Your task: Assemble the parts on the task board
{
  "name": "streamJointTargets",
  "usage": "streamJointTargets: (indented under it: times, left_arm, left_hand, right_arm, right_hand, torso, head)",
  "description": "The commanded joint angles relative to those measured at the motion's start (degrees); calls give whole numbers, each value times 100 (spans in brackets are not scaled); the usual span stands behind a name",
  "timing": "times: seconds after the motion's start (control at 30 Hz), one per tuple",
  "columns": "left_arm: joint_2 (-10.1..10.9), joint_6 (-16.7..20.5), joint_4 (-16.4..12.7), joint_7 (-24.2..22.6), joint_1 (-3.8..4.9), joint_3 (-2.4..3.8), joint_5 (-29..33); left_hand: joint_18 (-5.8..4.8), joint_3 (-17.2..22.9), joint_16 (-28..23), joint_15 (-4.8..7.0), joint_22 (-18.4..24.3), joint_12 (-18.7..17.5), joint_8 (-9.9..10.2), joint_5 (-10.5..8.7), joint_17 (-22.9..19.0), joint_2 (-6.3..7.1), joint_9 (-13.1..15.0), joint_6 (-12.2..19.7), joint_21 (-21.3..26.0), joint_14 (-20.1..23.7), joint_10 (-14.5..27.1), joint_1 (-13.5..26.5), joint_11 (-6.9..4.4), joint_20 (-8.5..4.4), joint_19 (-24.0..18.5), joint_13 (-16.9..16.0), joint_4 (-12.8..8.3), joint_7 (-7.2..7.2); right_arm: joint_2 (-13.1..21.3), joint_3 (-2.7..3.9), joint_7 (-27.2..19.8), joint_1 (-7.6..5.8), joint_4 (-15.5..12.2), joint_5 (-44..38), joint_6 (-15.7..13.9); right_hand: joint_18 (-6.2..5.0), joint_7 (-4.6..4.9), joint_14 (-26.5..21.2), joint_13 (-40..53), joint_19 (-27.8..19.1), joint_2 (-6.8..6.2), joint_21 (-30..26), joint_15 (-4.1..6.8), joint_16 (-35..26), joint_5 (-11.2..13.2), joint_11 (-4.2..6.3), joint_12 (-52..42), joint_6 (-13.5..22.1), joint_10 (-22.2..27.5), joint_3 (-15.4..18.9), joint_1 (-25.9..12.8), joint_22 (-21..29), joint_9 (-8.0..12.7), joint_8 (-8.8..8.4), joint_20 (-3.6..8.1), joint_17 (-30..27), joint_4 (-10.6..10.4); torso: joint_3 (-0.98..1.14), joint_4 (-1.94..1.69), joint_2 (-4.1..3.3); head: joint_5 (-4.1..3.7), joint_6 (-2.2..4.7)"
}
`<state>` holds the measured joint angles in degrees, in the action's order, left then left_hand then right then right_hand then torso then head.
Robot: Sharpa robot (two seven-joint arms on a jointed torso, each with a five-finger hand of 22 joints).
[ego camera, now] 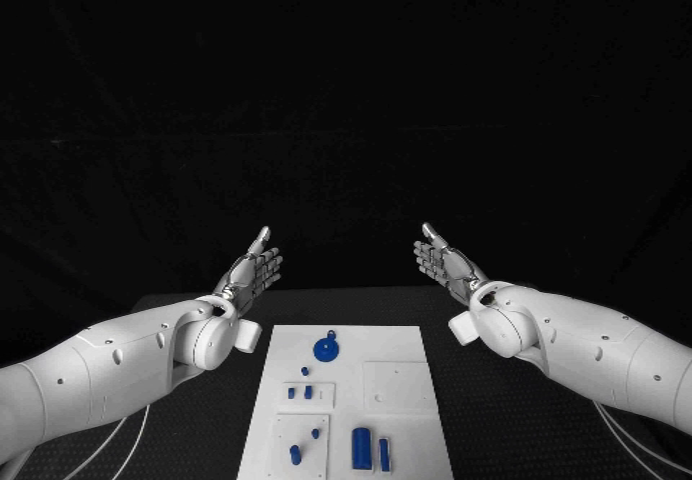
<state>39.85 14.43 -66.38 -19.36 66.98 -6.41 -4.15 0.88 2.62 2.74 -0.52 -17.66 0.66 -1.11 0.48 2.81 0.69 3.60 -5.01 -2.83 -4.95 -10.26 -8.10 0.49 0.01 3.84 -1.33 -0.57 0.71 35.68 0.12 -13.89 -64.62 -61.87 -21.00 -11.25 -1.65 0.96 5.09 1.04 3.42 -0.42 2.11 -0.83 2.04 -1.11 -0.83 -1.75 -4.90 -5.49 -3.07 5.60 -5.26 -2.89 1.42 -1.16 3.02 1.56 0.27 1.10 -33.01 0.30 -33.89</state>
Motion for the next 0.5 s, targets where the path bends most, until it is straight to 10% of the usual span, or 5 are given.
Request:
streamJointTargets:
  times: [0.03, 0.33, 0.5]
  left_arm:
    - [77, 1004, -456, -411, -124, 100, 154]
    - [394, 2534, -1937, -904, -558, 521, 357]
    - [470, 2900, -2290, -1021, -662, 622, 406]
  left_hand:
    - [-88, -262, -274, 52, 1766, -66, 111, -48, -281, -69, -360, 501, 283, 495, 1026, 810, -49, -1, -384, 133, 57, -71]
    - [-88, -262, -274, 52, 1766, -66, 111, -48, -281, -69, -360, 501, 283, 495, 1026, 810, -49, -1, -384, 133, 57, -71]
    - [-88, -262, -274, 52, 1766, -66, 111, -48, -281, -69, -360, 501, 283, 495, 1026, 810, -49, -1, -384, 133, 57, -71]
  right_arm:
    - [137, -1, -535, 76, -454, 631, -964]
    - [682, -9, -1288, 340, -2134, 1679, -2621]
    - [842, -11, -1509, 417, -2627, 1987, -3108]
  right_hand:
    - [165, -96, -509, -104, -342, 42, -211, 83, -204, 111, 83, 175, 490, 549, 307, -560, 526, 289, -142, 116, -302, -156]
    - [165, -96, -509, -104, -342, 42, -211, 83, -204, 111, 83, 175, 490, 549, 307, -560, 526, 289, -142, 116, -302, -156]
    - [165, -96, -509, -104, -342, 42, -211, 83, -204, 111, 83, 175, 490, 549, 307, -560, 526, 289, -142, 116, -302, -156]
  torso:
    - [-26, -105, 175]
    - [-27, -110, 183]
    - [-27, -110, 183]
  head:
    - [-28, -46]
    - [-30, -49]
    - [-30, -49]
